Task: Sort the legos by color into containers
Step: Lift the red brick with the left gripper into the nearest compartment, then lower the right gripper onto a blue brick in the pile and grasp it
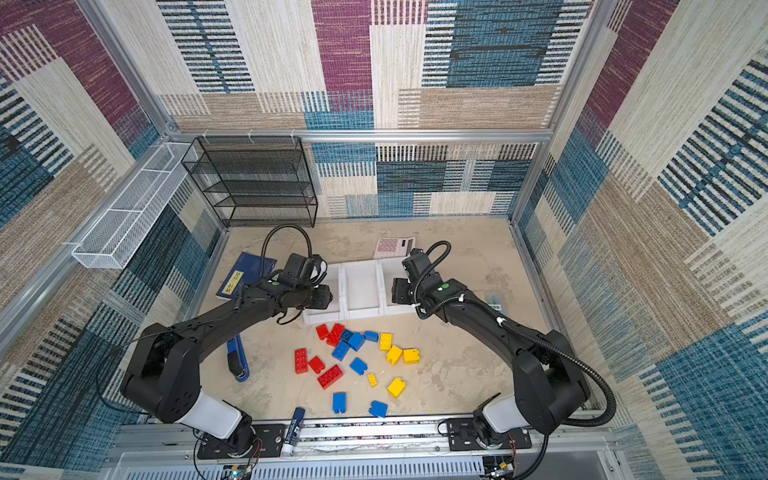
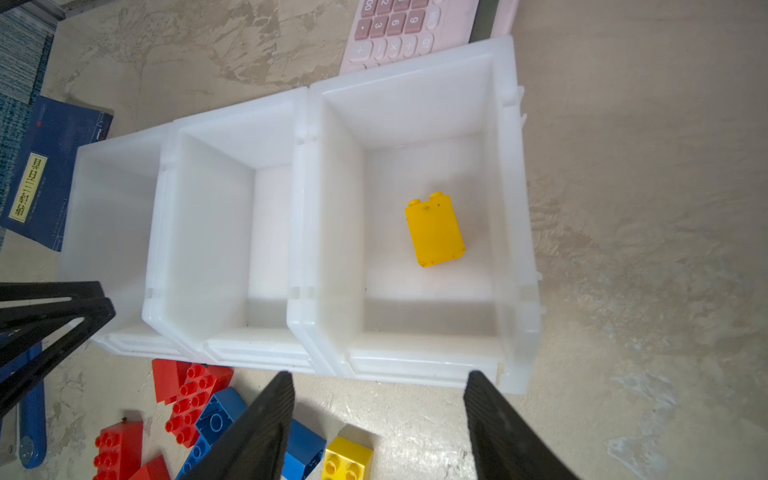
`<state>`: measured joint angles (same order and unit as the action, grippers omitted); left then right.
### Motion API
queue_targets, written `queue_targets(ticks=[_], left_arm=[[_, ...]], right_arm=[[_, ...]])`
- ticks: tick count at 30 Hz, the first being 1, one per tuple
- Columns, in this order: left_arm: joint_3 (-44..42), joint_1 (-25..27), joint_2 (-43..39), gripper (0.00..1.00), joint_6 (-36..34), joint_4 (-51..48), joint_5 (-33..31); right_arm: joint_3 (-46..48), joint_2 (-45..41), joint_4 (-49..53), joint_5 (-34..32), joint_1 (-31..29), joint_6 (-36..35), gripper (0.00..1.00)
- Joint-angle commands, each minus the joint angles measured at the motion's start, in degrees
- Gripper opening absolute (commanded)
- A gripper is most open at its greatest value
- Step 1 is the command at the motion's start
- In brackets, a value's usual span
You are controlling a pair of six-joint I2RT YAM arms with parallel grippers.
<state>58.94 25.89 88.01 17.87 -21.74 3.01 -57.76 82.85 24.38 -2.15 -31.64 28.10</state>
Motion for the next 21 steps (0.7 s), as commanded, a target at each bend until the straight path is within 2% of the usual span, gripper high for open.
queue_targets(ticks=[1, 8, 21], left_arm=[[-1.7, -0.2, -2.8, 0.4, 0.3, -1.5, -1.8], [-7.4, -0.7, -9.8, 0.4, 2.2, -1.6, -3.8], [-13.4, -3.5, -15.7, 0.41, 5.5, -1.1, -2.0]], right_arm=[[0.0, 0.7, 0.6, 0.1, -1.8, -1.8, 0.68], [0.8, 2.6, 1.7, 1.7, -7.8, -3.4, 0.68], [-1.6, 7.4, 0.0, 6.8, -16.7, -14.2, 0.69]])
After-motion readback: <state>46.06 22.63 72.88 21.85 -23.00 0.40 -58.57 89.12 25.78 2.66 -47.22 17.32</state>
